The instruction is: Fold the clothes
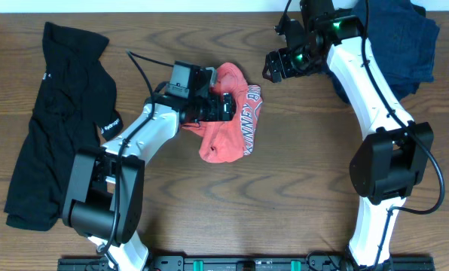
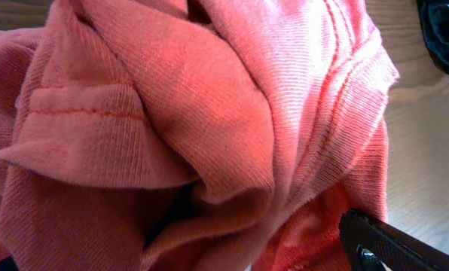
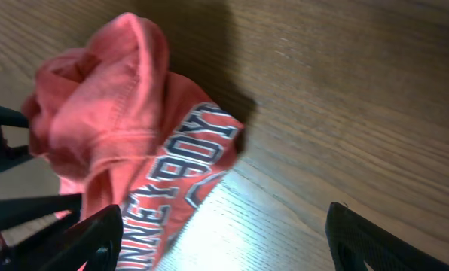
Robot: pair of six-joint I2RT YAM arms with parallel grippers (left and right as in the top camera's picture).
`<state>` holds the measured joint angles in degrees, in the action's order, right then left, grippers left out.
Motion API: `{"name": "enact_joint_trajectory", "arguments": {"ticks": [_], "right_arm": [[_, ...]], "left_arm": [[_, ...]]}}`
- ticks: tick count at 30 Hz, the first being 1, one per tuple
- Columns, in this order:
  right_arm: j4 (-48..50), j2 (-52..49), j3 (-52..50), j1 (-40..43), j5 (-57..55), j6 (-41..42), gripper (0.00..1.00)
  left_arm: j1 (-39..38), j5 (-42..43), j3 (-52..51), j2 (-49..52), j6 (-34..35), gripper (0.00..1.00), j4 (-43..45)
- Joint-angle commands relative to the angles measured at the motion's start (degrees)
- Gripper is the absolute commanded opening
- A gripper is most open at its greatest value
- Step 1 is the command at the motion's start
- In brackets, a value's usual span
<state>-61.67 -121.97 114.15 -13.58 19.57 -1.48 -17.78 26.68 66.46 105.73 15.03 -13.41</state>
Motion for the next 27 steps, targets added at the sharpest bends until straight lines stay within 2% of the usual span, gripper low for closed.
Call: {"name": "enact_joint_trajectory", "arguments": {"ticks": [1,6,15,19,24,27], "right_arm": [[0.2,1.8,0.2,0.2,1.9,0.8,0.84],[0.6,1.7,0.2,-0.7,1.9,0.8,0.85],[4.5,1.3,0.2,-5.1,1.7,0.8,0.85],[7.2,-0.3,0.2,-7.5,-0.2,2.4,0.84],[8.7,-3.1,0.2,-8.0,0.2,3.2,0.82],[8.8,-4.4,0.2,-8.0,0.4,3.1,0.78]], "left_arm": [[0.2,0.8,4.6,-0.5,0.7,0.98,-2.6],[2.2,0.8,9.7,-4.6,0.6,0.98,-9.4],[10.0,-0.1,10.4,-16.7,-1.5,0.98,-17.3],[10.4,-0.3,10.4,-18.2,-8.1,0.98,-26.4],[5.3,-0.3,10.4,-16.1,-22.2,0.98,-39.9],[2.5,-0.3,10.3,-13.9,-27.9,0.98,-43.2]]}}
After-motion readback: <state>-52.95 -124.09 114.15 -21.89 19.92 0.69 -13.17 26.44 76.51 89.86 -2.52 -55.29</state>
